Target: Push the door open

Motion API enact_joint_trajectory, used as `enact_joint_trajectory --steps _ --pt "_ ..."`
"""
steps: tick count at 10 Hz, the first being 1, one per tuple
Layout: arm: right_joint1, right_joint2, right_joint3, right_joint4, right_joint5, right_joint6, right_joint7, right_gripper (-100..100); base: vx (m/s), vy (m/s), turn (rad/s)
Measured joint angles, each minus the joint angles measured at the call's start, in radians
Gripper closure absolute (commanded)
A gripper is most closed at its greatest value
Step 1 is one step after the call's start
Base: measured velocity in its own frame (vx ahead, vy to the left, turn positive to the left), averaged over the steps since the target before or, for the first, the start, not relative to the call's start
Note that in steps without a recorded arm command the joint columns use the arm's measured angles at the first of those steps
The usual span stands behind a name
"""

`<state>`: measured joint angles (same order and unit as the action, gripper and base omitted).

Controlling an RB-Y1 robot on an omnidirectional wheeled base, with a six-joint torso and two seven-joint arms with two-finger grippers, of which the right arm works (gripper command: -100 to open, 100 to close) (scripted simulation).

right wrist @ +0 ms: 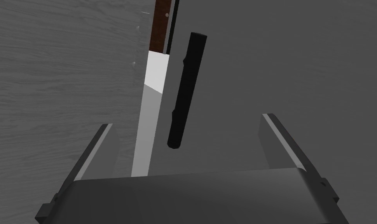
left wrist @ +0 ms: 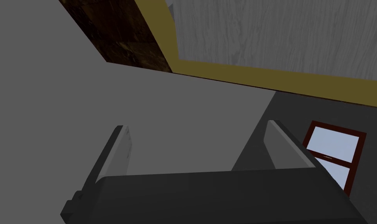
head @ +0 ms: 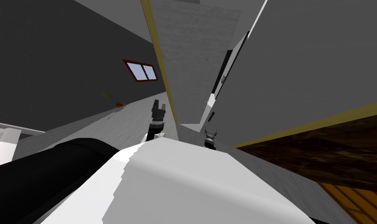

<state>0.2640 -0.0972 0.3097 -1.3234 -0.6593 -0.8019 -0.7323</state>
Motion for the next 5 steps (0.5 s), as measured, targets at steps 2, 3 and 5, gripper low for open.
enact_joint_trajectory --steps 2,3,5 --pt "-0.01 -0.001 0.013 0.041 -0.026 -0.019 -0.038 -100 0.093 -0.071 0.069" --pt "-0.004 0.0 0.021 0.047 -0.039 -0.024 -0.052 -100 0.074 -0.057 0.064" --pt "-0.014 0.0 0.033 0.086 -0.062 -0.041 -0.086 -100 0.068 -0.059 0.052"
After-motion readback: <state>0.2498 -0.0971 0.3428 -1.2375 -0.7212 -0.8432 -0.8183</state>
